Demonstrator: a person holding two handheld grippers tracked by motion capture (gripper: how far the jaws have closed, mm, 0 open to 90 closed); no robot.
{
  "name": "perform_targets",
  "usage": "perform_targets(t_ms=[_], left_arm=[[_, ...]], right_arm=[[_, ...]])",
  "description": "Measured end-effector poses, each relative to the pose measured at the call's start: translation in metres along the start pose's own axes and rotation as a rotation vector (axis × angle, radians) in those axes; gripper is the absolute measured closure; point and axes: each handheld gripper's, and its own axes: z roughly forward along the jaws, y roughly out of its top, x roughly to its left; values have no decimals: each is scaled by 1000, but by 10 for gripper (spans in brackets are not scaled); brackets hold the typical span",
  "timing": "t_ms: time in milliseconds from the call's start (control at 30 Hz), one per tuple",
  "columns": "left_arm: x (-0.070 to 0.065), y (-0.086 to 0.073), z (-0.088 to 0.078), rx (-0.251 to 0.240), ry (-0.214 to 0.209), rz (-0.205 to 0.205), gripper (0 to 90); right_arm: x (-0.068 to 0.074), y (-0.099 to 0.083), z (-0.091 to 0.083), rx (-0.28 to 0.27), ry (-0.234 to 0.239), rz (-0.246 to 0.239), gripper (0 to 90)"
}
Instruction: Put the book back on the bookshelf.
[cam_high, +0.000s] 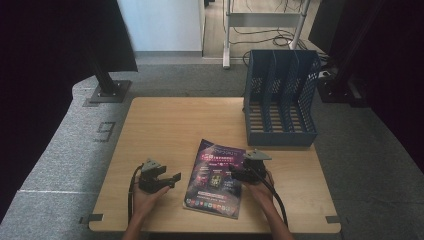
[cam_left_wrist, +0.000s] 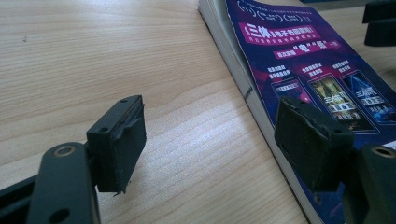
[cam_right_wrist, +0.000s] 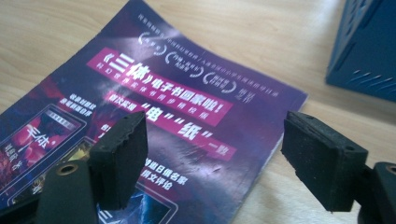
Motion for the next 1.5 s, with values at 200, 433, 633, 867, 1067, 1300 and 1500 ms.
perform_targets(t_ms=[200,433,633,867,1067,1300,1500], left_arm=[[0,0,-1,1,4,2,248],[-1,-1,1,7,5,5,248],[-1,-1,1,4,0,1,247],[-3,-1,2,6,1,2,241],[-4,0,2,5,1,2,238],[-8,2,4,4,4,11,239],[-14,6,7,3,-4,17,239]], right_arm=[[4,-4,7,31,-6,-12,204],[8,-8,13,56,-14,-24,186],[10,-11,17,74,-28,-32,171],[8,-13,20,92,-33,-19,148],[6,-13,20,88,-24,-15,145],[3,-14,21,93,-10,4,146],[2,-14,20,96,-5,6,156]])
